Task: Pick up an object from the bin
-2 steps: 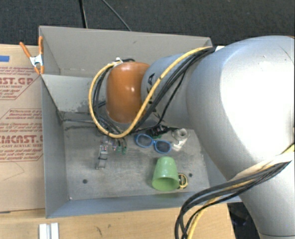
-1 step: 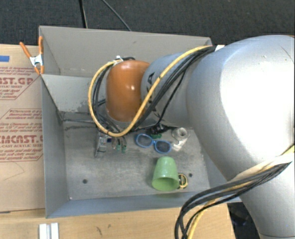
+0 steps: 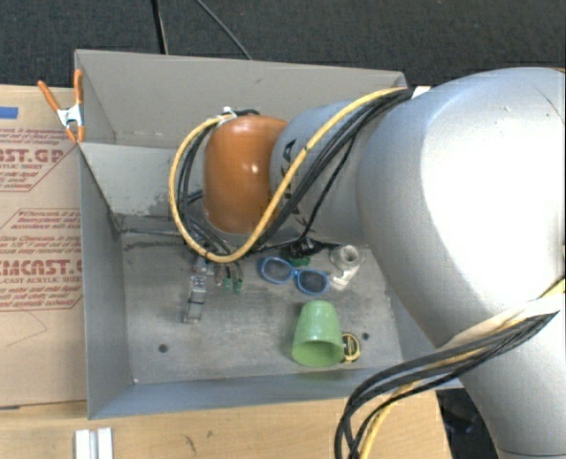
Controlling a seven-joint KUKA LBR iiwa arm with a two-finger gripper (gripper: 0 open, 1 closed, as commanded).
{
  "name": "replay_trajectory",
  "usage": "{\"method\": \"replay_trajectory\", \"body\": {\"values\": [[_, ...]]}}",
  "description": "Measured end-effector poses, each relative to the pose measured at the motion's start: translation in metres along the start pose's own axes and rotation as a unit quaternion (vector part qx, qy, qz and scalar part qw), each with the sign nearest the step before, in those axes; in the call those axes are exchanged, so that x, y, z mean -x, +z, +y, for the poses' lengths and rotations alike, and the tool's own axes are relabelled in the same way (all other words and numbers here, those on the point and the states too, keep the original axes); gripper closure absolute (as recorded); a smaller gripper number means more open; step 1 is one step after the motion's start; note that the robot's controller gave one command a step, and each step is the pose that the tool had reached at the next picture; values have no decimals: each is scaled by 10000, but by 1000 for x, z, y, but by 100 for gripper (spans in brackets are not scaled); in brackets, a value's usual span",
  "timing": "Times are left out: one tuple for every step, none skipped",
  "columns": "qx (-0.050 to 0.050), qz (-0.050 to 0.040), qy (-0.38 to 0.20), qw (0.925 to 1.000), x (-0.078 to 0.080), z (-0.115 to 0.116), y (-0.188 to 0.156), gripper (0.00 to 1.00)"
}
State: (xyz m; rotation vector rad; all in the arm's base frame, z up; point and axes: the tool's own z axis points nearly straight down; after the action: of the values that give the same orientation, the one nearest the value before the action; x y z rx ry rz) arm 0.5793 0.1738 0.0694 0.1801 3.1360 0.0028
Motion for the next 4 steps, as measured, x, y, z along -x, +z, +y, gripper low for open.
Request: {"method": "replay_trajectory", "body": {"values": [[-11, -12, -671, 9977, 17, -32, -1, 0], [-16, -3, -1384, 9904, 22, -75, 0, 0], [-2, -5, -1387, 9903, 21, -73, -1, 100], [-2, -48, -1290, 9916, 13, -87, -106, 100]]}}
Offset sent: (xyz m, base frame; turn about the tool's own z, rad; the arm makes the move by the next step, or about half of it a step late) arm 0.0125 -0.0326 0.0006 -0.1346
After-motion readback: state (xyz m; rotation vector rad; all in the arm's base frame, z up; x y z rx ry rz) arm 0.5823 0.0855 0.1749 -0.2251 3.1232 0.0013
